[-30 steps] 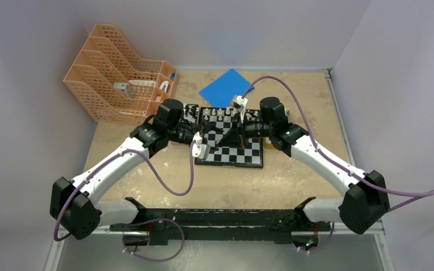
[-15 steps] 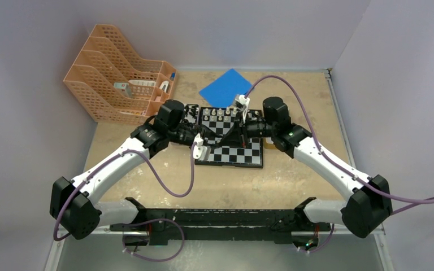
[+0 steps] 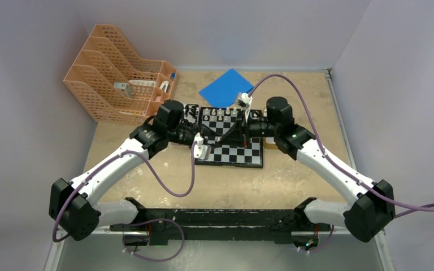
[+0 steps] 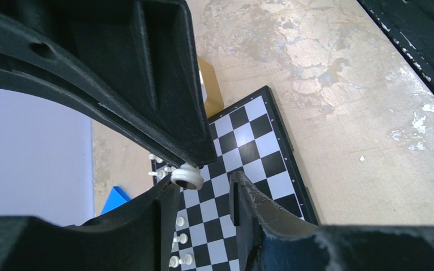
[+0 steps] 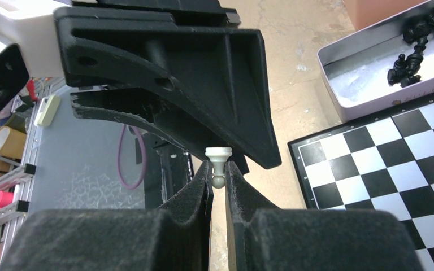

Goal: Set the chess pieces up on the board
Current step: Place the chess piece on the chessboard.

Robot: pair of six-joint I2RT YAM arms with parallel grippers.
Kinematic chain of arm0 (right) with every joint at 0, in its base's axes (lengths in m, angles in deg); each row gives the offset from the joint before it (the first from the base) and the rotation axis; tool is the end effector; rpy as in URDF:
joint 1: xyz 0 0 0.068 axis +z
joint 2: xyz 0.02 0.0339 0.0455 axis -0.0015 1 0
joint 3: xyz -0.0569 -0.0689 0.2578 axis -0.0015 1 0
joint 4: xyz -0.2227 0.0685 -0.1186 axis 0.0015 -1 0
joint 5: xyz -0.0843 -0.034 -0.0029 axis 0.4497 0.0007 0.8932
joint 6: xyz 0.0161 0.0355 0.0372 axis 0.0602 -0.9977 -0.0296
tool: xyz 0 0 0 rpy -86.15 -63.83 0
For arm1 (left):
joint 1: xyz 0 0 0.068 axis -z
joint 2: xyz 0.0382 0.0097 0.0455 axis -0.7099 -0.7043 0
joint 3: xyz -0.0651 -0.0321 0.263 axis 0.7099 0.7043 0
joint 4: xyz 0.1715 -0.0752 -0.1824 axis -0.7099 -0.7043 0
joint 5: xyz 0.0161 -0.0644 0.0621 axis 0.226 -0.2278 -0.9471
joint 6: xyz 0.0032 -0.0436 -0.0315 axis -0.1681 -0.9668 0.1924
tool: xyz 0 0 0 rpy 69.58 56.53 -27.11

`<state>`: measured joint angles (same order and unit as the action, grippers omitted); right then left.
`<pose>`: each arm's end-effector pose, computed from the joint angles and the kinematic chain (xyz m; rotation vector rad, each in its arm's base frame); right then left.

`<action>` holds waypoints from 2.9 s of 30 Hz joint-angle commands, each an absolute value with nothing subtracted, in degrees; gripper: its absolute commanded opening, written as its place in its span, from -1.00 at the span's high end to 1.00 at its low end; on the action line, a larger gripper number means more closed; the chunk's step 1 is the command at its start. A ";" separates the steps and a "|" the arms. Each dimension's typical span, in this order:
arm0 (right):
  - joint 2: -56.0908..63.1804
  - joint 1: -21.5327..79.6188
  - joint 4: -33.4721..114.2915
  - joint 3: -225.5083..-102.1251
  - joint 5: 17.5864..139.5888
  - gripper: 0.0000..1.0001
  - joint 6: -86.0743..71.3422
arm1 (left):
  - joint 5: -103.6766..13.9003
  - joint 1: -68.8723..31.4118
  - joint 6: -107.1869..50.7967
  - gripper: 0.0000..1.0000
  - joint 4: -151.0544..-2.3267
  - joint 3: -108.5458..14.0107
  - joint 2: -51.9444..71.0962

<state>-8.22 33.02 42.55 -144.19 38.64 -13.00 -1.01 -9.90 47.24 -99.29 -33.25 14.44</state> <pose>0.2159 0.1722 0.3426 -0.9506 1.6429 1.2888 0.1997 -0.1760 0.3165 1.7734 0.8459 -0.6457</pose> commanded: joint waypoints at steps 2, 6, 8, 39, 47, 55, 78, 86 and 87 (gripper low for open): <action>-7.15 33.31 44.59 -145.33 37.02 0.87 -13.60 | -0.17 -9.65 48.90 0.18 -95.86 -32.29 18.16; -6.29 33.31 44.88 -145.44 37.02 0.87 -14.03 | -0.37 -9.68 50.45 0.13 -97.22 -32.49 17.95; -5.98 33.31 45.11 -145.65 37.02 0.87 -14.35 | -0.20 -9.64 50.86 0.16 -97.57 -32.66 17.76; -16.81 33.23 75.25 -134.41 60.03 0.81 -40.94 | -8.99 -8.51 -4.76 1.00 -72.25 -29.12 14.38; -15.61 33.23 76.50 -133.18 61.76 0.89 -41.45 | -12.22 -8.50 -12.81 0.95 -71.03 -28.72 13.06; -16.37 33.24 64.65 -135.78 69.71 0.92 -34.31 | -17.63 -8.56 -11.22 0.15 -73.44 -26.97 15.29; 16.29 33.14 50.02 -156.59 96.06 0.90 -21.89 | -25.89 -8.61 -3.14 -0.89 -90.10 -16.52 38.31; 26.05 33.14 45.83 -161.11 98.12 0.90 -23.29 | -31.42 -8.66 -2.59 -0.92 -89.83 -13.14 43.11; 26.88 33.14 45.45 -161.47 98.67 0.90 -23.39 | -31.75 -8.62 -2.49 -0.92 -89.70 -12.93 43.36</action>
